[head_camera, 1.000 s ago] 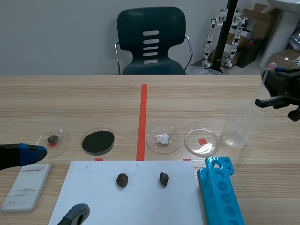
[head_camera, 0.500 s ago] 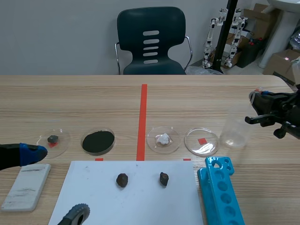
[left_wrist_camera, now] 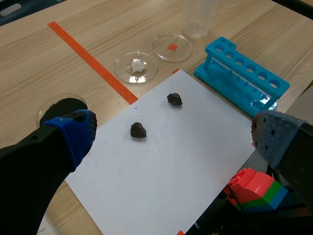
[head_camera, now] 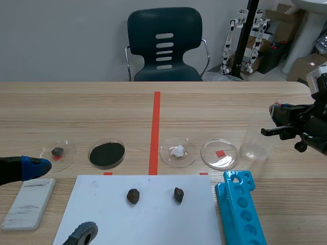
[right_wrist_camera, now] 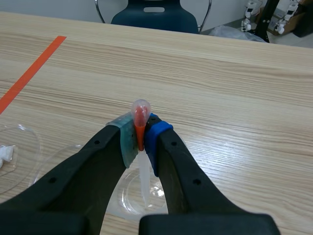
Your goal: Put the dropper in the beaker
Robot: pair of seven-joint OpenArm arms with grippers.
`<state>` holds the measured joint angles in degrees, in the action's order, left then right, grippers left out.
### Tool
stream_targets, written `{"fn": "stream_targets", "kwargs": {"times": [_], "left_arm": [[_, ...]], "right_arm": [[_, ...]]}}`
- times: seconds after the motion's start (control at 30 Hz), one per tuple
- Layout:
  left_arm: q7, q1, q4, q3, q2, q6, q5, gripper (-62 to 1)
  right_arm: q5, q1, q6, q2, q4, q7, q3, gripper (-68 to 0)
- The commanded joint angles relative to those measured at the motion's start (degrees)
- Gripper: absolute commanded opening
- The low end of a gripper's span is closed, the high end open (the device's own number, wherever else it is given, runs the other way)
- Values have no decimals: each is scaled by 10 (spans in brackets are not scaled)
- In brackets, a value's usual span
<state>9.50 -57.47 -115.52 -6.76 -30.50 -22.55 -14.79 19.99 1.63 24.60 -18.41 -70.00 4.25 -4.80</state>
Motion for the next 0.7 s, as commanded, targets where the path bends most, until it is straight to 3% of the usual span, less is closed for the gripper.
{"fn": "stream_targets", "kwargs": {"times": [0.0,0.23,0.43,0.67], "left_arm": [[8,-4,-6,3,3,1,-6,14],[8,-4,-6,3,3,1,-6,14],[8,-4,-6,3,3,1,-6,14],[9,-4,-6,3,3,1,-6,14]], "right_arm": [[6,-10,-2,-3,-7,-6,0,-621],[6,-10,-2,-3,-7,-7,0,-448],[6,-3,-1,-3,-7,8,0,-217],[-42,28,7,-3,-7,128,0,-79]]}}
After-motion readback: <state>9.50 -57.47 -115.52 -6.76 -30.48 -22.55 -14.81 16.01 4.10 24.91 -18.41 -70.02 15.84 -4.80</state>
